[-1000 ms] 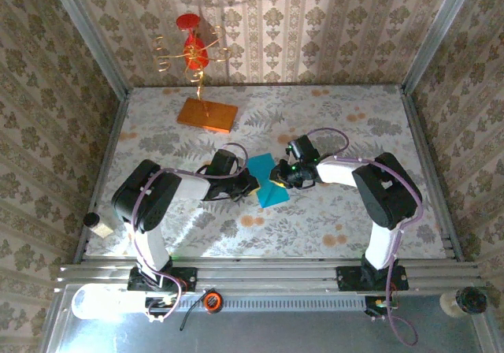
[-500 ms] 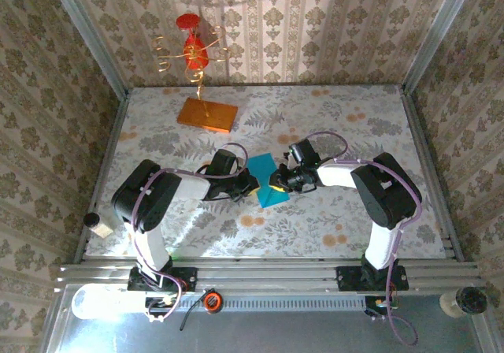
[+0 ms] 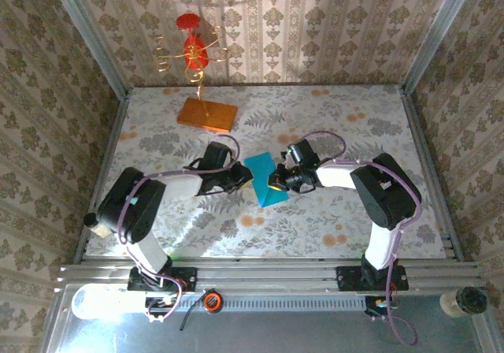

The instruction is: Fold a paper plane with a square sheet of paper (pick it up from the middle)

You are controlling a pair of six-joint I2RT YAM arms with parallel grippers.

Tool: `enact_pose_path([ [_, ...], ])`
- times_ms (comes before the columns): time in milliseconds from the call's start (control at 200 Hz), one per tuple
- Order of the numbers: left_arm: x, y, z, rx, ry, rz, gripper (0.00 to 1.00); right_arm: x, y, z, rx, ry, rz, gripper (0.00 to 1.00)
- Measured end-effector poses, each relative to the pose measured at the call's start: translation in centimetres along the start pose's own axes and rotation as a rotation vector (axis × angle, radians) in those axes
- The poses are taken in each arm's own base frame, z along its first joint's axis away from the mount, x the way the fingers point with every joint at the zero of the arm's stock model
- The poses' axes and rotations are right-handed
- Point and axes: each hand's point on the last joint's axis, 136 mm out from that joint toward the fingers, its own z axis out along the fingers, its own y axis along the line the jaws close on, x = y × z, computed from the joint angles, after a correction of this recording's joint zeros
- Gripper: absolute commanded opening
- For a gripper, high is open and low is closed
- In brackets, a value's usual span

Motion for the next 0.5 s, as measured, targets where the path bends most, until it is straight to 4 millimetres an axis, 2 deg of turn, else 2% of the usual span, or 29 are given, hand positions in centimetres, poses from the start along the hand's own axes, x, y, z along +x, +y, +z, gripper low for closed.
enact_pose_path([
  [130, -2.3, -2.5, -3.9, 0.053, -0.121, 0.055, 0.32, -1.0, 1.3, -1.4, -0.025, -0.049, -0.055, 0.04],
  [275, -3.5, -3.9, -7.9, 0.088, -0.23, 0.11, 0.45, -3.0, 4.6, -4.4, -0.106, -0.152, -0.16, 0.04],
  [415, -3.6, -4.5, -9.9, 0.11, -0.28, 0.142, 0.61, -4.3, 8.3, -7.9, -0.201, -0.246, -0.255, 0.04],
  [500, -3.6, -5.3, -10.5, 0.138, -0.29, 0.159, 0.76, -4.5, 10.2, -9.6, -0.264, -0.279, -0.293, 0.05],
])
